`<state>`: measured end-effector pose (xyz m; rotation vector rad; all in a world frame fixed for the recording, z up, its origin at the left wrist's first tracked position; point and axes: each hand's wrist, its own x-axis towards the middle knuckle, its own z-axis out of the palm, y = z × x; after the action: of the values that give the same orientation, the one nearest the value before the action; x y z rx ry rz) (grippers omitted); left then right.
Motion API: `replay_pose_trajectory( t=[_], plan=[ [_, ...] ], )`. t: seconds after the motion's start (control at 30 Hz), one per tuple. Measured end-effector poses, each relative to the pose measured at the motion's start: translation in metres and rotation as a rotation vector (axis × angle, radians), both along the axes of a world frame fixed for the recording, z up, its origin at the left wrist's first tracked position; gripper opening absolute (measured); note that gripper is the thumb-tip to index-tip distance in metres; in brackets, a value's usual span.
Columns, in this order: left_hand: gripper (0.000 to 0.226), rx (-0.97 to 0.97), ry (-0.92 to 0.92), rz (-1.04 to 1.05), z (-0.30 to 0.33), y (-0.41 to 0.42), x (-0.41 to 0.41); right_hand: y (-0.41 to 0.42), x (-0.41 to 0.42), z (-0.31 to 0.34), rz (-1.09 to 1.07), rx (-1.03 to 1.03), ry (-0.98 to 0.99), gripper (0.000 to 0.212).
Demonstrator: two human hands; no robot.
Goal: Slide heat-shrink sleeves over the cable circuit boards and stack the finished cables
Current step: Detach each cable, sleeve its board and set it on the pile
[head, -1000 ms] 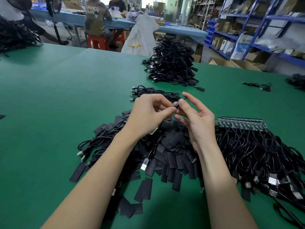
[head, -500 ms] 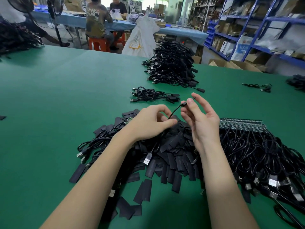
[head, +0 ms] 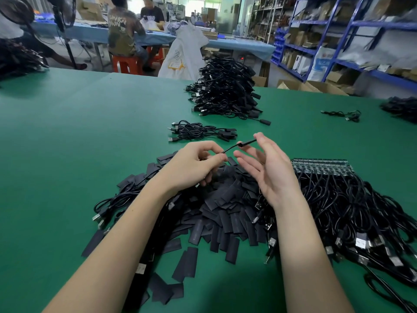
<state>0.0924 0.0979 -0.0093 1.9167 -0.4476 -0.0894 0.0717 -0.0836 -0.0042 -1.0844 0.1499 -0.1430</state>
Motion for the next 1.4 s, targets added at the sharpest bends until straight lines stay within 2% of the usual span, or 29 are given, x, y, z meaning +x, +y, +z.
replay_pose_trajectory(
  t=[0.07,0.3,0.43,0.6,0.8,0.9,1.0,1.2,1.3,1.4],
  plan=[
    [0.015,0.032,-0.038,0.023,0.0,0.001,0.002,0.0,0.0,0.001,0.024,0.008,0.016,0.037],
    [0.012,0.151,-0.298,0.181,0.031,-0.011,0.024,-0.004,0.001,-0.004,0.048,-0.019,0.047,0.042],
    [0.02,0.403,-0.366,0.216,0.041,-0.02,0.069,-0.005,0.001,-0.005,0.072,-0.074,0.092,0.041],
    [0.031,0.675,-0.471,0.318,0.022,-0.022,0.126,-0.005,0.004,-0.007,0.089,-0.131,0.106,0.043],
    [0.034,0.881,-0.443,0.27,0.011,-0.013,0.171,-0.006,0.006,-0.011,0.099,-0.161,0.096,0.042],
    [0.045,0.984,-0.367,0.188,0.002,-0.01,0.177,-0.006,0.007,-0.011,0.107,-0.168,0.094,0.04],
    [0.055,0.921,-0.35,0.177,-0.005,-0.009,0.168,-0.005,0.006,-0.012,0.121,-0.193,0.088,0.036],
    [0.047,0.641,-0.319,0.176,-0.009,-0.004,0.119,0.001,0.007,-0.013,0.144,-0.27,0.1,0.022],
    [0.036,0.516,-0.326,0.168,-0.011,-0.005,0.082,0.006,0.007,-0.013,0.136,-0.369,0.104,0.019],
    [0.015,0.363,-0.387,0.217,-0.013,-0.001,0.047,0.013,0.006,-0.015,0.112,-0.585,0.11,0.015]
  ],
)
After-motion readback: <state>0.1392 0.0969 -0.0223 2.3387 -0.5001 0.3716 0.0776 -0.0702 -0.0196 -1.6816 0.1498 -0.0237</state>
